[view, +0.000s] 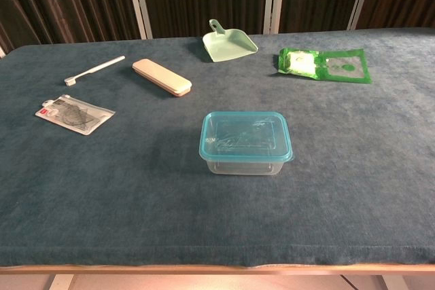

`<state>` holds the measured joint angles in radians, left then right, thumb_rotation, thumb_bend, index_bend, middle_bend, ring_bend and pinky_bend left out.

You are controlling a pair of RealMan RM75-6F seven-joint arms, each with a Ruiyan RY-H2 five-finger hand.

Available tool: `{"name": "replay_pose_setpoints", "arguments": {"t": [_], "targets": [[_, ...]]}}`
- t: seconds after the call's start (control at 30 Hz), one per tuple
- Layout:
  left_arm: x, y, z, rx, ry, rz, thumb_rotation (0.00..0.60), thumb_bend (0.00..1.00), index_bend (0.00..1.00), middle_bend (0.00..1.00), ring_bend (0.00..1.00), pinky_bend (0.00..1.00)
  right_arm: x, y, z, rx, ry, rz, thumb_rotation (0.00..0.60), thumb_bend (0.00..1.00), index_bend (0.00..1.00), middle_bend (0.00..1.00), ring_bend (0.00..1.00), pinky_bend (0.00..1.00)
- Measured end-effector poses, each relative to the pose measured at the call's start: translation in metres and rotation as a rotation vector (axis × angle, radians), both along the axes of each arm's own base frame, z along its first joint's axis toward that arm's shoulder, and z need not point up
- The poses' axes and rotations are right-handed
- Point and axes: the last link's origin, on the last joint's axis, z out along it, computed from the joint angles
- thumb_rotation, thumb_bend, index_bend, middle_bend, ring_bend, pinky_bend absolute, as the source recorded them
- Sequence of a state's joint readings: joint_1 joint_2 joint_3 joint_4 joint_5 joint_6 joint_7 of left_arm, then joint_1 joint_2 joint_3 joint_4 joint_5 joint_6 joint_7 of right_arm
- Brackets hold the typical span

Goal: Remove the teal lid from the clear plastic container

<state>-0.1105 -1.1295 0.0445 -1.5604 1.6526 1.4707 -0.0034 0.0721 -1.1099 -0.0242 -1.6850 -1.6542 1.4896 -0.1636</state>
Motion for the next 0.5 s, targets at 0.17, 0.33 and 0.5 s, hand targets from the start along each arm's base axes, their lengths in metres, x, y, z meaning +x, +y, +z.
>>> {"name": "replay_pose_setpoints", "arguments": {"t": [0.17,0.33,0.5], "targets": [[0.001,0.0,-0.001,-0.008,0.008,0.004,0.6,0.35,0.0,0.0,0.0,0.0,0.0,0.0,0.0,0.002,0.002,-0.001,0.6,0.18,0.0,0.0,0.0,0.0],[0.013,0.001,-0.009,-0.029,-0.049,-0.067,0.6,0.34,0.0,0.0,0.0,0.0,-0.001,0.004,0.004,0.005,-0.01,-0.009,0.6,0.18,0.0,0.0,0.0,0.0],[0.046,0.011,-0.032,-0.137,-0.237,-0.253,0.6,0.33,0.0,0.0,0.0,0.0,-0.001,0.005,0.005,0.025,-0.026,-0.015,0.6,0.18,0.0,0.0,0.0,0.0]]}}
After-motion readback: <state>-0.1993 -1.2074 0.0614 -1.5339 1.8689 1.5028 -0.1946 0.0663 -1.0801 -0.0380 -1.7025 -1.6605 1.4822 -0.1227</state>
